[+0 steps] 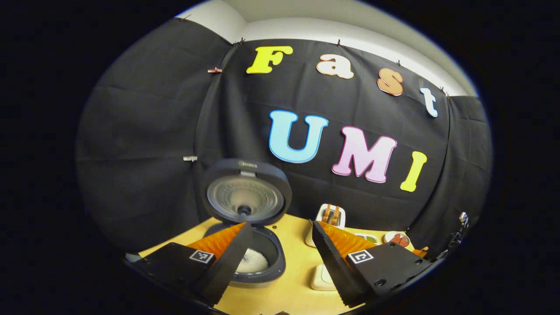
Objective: Close the left gripper, press the button to open the rice cooker; take a wooden spoon from the chopstick holder with the right hand, scoop a spoonful of rice and pour it into the rice cooker, then put the wooden spoon back into the chopstick holder.
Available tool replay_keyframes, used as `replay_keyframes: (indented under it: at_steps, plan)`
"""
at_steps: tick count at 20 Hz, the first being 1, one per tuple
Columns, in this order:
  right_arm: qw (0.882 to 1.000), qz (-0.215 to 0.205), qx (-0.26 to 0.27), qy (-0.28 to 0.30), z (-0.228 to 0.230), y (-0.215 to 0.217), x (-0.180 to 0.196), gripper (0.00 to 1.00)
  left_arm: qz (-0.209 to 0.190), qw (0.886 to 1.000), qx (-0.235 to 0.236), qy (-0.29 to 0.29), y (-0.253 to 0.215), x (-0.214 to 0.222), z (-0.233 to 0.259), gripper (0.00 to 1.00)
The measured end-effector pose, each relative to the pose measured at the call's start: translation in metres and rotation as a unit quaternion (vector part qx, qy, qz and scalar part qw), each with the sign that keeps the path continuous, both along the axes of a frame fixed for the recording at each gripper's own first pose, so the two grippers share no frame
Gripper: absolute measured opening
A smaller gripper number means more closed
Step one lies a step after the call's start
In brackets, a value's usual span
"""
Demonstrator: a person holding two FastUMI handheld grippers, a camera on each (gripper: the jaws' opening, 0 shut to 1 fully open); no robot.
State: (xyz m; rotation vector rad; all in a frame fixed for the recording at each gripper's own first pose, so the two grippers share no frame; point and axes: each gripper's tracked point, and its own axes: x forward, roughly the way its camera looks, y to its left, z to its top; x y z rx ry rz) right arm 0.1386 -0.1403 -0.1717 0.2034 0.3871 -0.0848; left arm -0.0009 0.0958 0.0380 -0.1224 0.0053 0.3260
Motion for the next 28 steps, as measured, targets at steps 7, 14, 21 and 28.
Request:
replay_keyframes:
  at_steps: [7,14,21,28]
  plan:
    - [0.992,0.036,-0.089,-0.077,0.064,0.028,-0.037,0.98,0.018,1.0,0.006,-0.025,0.056,0.026,0.065,0.95]
    - [0.984,0.06,-0.114,-0.122,0.106,0.061,-0.073,0.98,0.007,1.0,0.004,0.028,0.111,0.095,0.087,0.96]
    - [0.985,0.05,-0.112,-0.119,0.107,0.05,-0.106,0.99,0.015,0.996,-0.011,0.092,0.133,0.159,0.057,0.95]
    - [0.981,0.095,-0.127,-0.11,0.1,0.065,-0.113,0.99,0.039,0.989,-0.009,0.144,0.138,0.156,0.033,0.95]
